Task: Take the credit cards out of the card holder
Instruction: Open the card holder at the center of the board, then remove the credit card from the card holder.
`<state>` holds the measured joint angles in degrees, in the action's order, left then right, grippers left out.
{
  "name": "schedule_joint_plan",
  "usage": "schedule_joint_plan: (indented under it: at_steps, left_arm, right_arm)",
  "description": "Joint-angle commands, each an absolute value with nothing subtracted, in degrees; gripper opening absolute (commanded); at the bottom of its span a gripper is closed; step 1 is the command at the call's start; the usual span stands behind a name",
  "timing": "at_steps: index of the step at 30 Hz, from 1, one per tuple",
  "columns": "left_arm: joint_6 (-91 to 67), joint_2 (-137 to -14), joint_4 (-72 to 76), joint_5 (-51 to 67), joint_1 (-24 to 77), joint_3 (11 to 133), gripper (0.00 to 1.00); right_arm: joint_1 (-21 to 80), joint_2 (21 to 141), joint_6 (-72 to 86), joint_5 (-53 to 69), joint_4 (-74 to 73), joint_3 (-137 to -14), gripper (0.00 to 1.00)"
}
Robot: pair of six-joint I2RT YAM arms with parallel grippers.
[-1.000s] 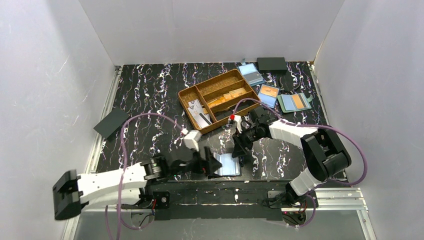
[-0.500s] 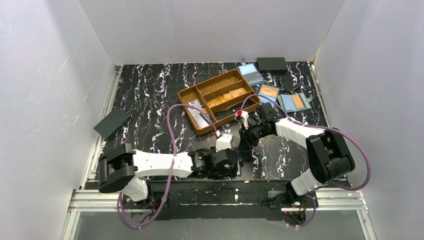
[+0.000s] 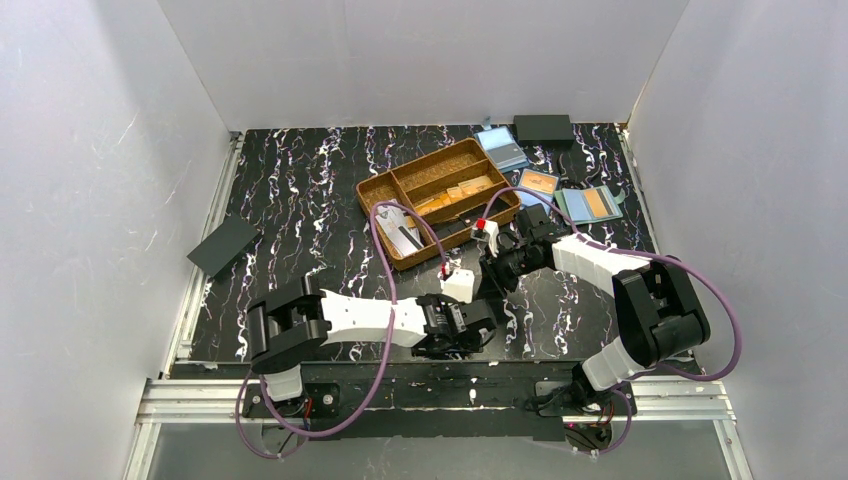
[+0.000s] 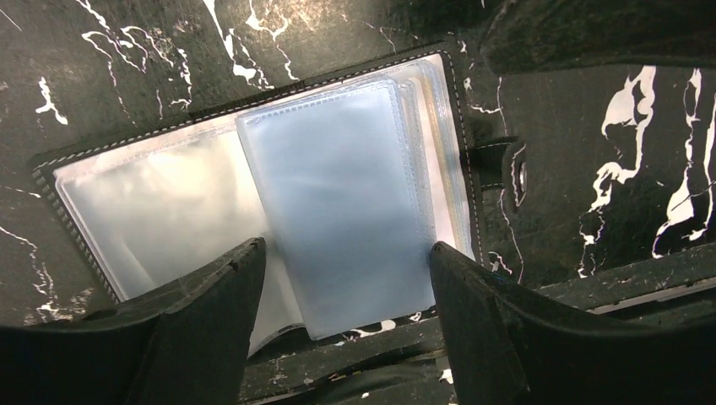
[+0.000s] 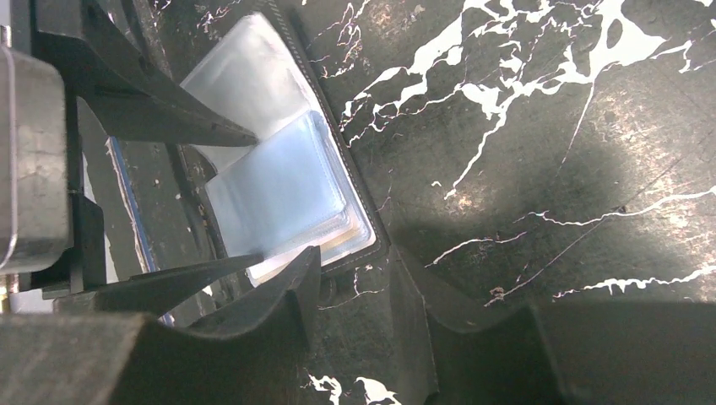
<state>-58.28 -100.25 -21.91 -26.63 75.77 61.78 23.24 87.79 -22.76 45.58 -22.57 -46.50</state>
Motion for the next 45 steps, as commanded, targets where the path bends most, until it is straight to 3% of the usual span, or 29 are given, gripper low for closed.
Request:
schedule_joint_plan:
  at_steps: [1, 3, 5, 9, 12, 18, 24, 27, 31, 37, 45]
  left_arm:
    - [-60.18, -101.58, -25.49, -28.38, 75.22, 62.68, 0.68]
    - [-60.73, -101.71, -24.93, -27.67, 74.91, 61.71, 0.66]
    - [-61.66, -101.46, -25.28, -27.60, 74.49, 60.79, 0.57]
    - [-62.76, -98.14, -22.01, -25.98, 73.31, 56.59, 0.51]
    - [-62.71, -94.18, -15.54, -22.71, 71.95, 51.40, 0.50]
    - [-64.28, -87.81, 3.55, -12.92, 67.39, 38.43, 0.38]
    - [-65.26, -84.86, 2.23, -13.83, 65.70, 35.72, 0.18]
    - [-66.93, -83.87, -2.09, -16.02, 65.03, 35.03, 0.14]
    - [-70.90, -83.08, -10.46, -20.27, 64.60, 34.94, 0.17]
    - [-73.07, -77.98, -13.81, -23.25, 64.51, 33.20, 0.37]
    - [-77.68, -69.36, -29.79, -32.23, 64.51, 33.30, 0.39]
  right_arm:
    - [22.77, 88.00, -23.25, 47.45, -23.12, -48.69, 0.43]
    - [22.70, 87.95, -23.29, 47.46, -23.20, -48.69, 0.43]
    - [22.68, 87.85, -23.29, 47.56, -23.27, -48.69, 0.43]
    - [22.68, 87.76, -23.59, 47.98, -23.67, -48.69, 0.43]
    - [22.66, 87.63, -23.77, 48.16, -23.97, -48.63, 0.43]
    - [22.68, 87.92, -24.63, 49.79, -24.64, -48.52, 0.43]
    - [23.56, 88.85, -25.70, 51.07, -25.79, -48.50, 0.43]
    - [24.38, 89.03, -26.22, 51.26, -26.14, -48.56, 0.43]
    - [25.41, 89.17, -26.78, 51.22, -26.58, -48.65, 0.43]
    - [26.74, 89.30, -27.96, 51.76, -27.28, -48.69, 0.43]
    - [28.10, 89.78, -28.34, 51.87, -27.43, -48.68, 0.43]
